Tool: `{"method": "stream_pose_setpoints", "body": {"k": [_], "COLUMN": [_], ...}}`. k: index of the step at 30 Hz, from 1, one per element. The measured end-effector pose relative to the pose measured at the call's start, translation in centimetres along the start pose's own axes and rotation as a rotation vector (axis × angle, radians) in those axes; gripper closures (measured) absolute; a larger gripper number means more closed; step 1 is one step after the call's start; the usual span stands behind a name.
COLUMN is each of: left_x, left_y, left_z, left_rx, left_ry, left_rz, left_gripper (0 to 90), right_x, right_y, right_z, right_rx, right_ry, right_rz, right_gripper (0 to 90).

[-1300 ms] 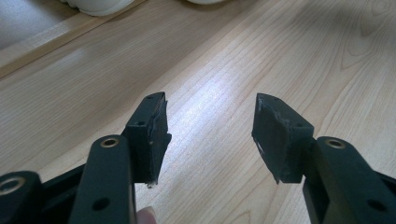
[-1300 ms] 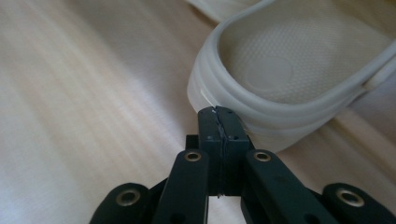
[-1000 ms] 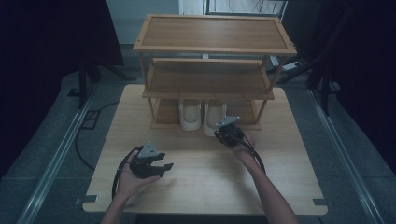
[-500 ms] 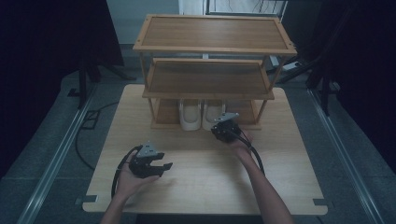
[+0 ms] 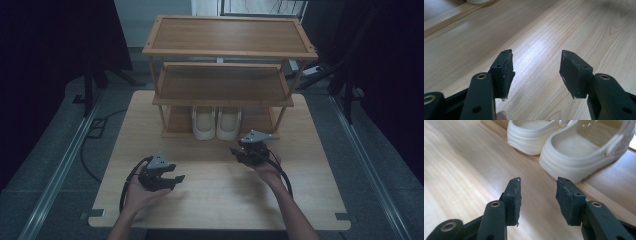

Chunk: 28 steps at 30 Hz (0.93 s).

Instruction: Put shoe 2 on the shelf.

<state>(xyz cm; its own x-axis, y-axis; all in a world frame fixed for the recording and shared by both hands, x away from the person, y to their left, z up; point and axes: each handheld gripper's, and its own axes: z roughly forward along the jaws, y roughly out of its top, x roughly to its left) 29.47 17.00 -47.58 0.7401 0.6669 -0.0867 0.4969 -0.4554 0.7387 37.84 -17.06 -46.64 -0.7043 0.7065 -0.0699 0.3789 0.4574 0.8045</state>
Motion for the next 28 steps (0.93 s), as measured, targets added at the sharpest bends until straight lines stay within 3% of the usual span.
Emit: {"method": "stream_pose_setpoints", "body": {"k": [3, 7, 16, 20, 22, 25, 28], "left_x": [0.0, 0.0, -0.1, -0.2, -0.3, -0.4, -0.5], "left_y": [0.0, -0.1, -0.1, -0.1, -0.1, -0.1, 0.0], "left_z": [0.0, 0.1, 0.1, 0.2, 0.2, 0.3, 0.2], "left_rx": [0.002, 0.007, 0.010, 0.010, 0.014, 0.013, 0.011], "left_ry": [0.001, 0.002, 0.002, 0.005, 0.005, 0.005, 0.005], "left_rz": [-0.001, 0.000, 0.002, 0.002, 0.006, 0.010, 0.015], "left_gripper": [44.7, 44.6, 44.5, 44.5, 44.5, 44.1, 43.9], "right_x": [-0.1, -0.3, -1.1, -1.4, -1.6, -1.7, -1.5], "right_y": [-1.0, -2.2, -6.5, -8.4, -8.6, -8.6, -8.8], "right_z": [-1.7, -3.7, -7.4, -8.1, -8.2, -8.5, -8.5], "right_rx": [-0.033, -0.073, -0.084, -0.109, -0.092, -0.120, -0.112], "right_ry": [0.001, -0.014, -0.061, -0.072, -0.078, -0.081, -0.093], "right_rz": [0.026, 0.021, 0.068, 0.123, 0.116, 0.129, 0.116], "right_gripper": [54.5, 54.7, 54.1, 54.7, 54.0, 54.0, 51.7]}}
